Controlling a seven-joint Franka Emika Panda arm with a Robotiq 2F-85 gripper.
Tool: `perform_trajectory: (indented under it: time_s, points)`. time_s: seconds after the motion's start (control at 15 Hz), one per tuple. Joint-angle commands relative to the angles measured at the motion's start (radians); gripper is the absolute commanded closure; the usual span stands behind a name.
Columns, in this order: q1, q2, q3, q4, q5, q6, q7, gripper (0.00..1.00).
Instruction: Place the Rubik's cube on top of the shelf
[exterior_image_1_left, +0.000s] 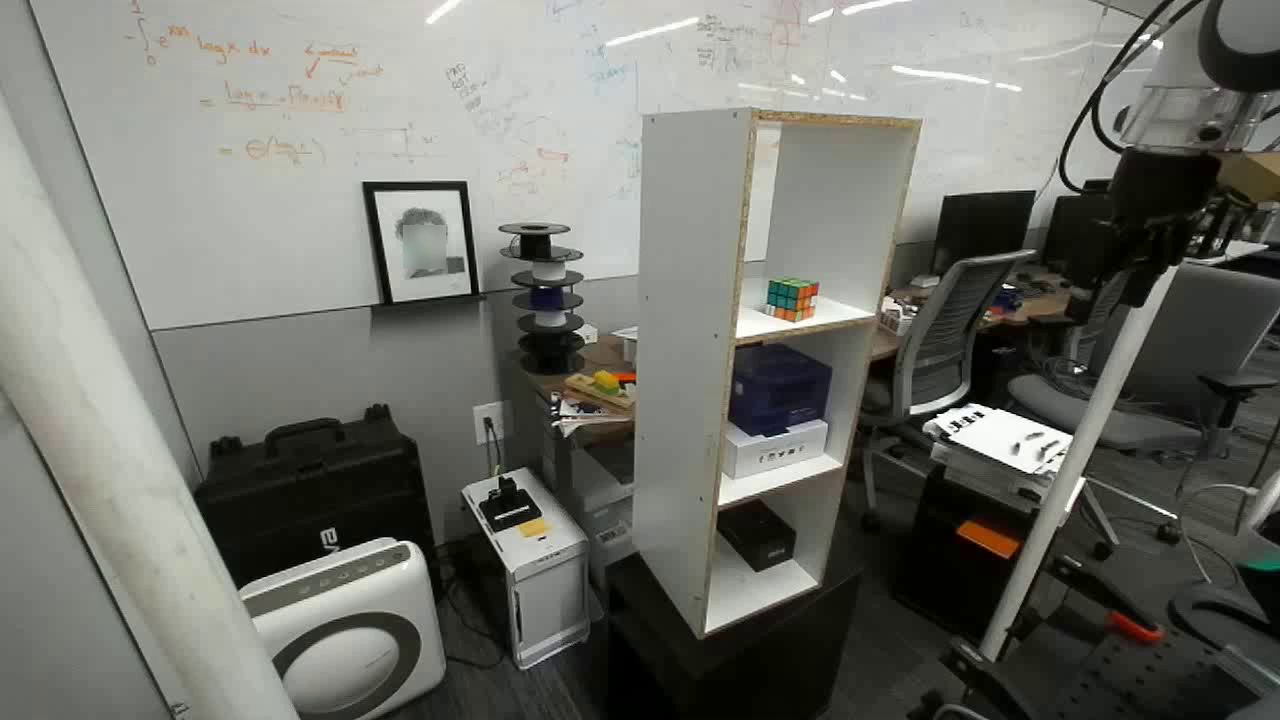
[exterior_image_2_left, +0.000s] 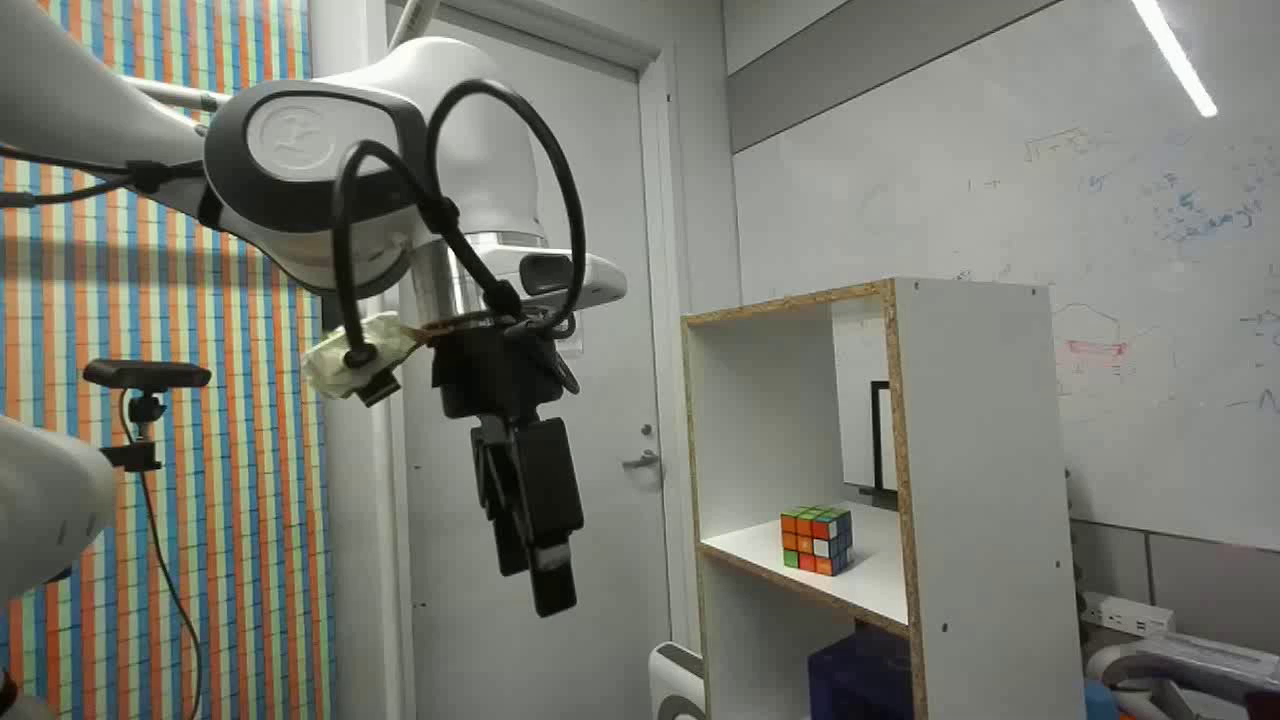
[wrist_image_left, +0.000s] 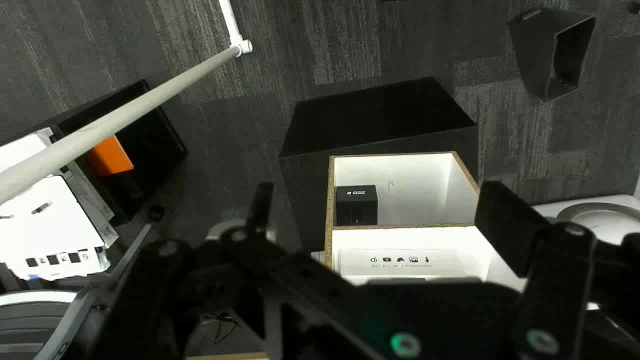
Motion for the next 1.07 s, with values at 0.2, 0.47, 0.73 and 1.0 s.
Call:
perform_trajectory:
  time_s: [0.2, 0.47, 0.73, 1.0]
  points:
    - [0.001, 0.002, 0.0, 0.002, 0.0, -0.006, 0.001, 0.0]
    - [0.009, 0.062, -0.01, 0.002, 0.007, 0.117, 0.026, 0.0]
    - [0.037, 0.225, -0.025, 0.002, 0.05, 0.412, 0.034, 0.0]
    - [0.117, 0.485, -0.034, 0.052, 0.166, 0.708, -0.006, 0.0]
